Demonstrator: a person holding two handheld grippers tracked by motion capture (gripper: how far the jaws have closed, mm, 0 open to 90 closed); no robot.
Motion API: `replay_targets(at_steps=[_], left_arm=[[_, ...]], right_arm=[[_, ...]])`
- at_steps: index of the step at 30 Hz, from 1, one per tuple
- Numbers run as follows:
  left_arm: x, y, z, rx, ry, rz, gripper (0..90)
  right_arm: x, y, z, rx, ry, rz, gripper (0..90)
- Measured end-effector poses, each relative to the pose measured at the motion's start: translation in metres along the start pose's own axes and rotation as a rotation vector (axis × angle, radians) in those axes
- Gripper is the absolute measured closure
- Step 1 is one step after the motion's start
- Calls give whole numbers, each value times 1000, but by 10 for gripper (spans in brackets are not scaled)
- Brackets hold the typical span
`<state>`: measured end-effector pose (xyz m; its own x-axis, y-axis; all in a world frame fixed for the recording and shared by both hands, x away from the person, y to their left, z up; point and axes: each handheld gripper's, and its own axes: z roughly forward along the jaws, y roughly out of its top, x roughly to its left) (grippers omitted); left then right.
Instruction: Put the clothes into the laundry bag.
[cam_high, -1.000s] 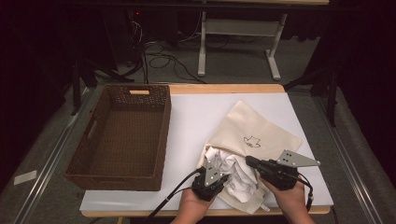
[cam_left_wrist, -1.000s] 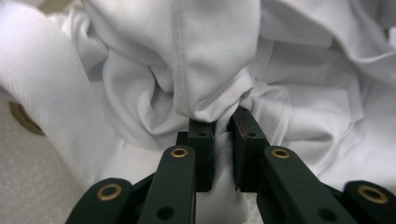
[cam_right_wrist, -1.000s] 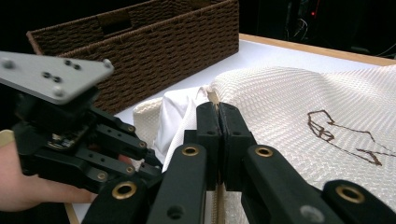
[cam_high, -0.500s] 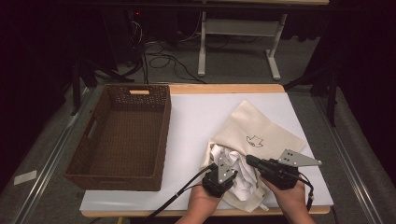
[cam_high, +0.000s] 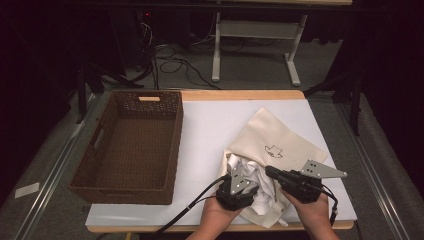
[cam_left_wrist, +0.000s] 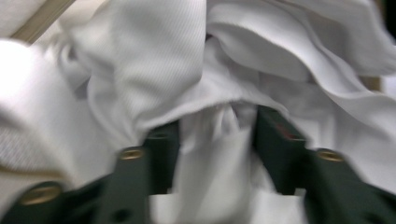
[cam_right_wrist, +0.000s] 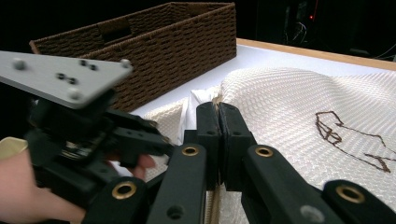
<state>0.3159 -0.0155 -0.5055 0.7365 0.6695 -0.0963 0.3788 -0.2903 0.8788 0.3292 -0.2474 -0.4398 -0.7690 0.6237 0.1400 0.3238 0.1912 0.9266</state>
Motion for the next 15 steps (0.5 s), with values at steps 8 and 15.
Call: replay_targets(at_steps=[8, 15], left_arm=[[6, -13, 3, 129, -49, -4, 208], [7, -13, 8, 137, 12, -1, 487]], right_arm=[[1, 0, 3, 10, 0, -7, 896], [1, -1, 3, 15, -1, -5, 896]])
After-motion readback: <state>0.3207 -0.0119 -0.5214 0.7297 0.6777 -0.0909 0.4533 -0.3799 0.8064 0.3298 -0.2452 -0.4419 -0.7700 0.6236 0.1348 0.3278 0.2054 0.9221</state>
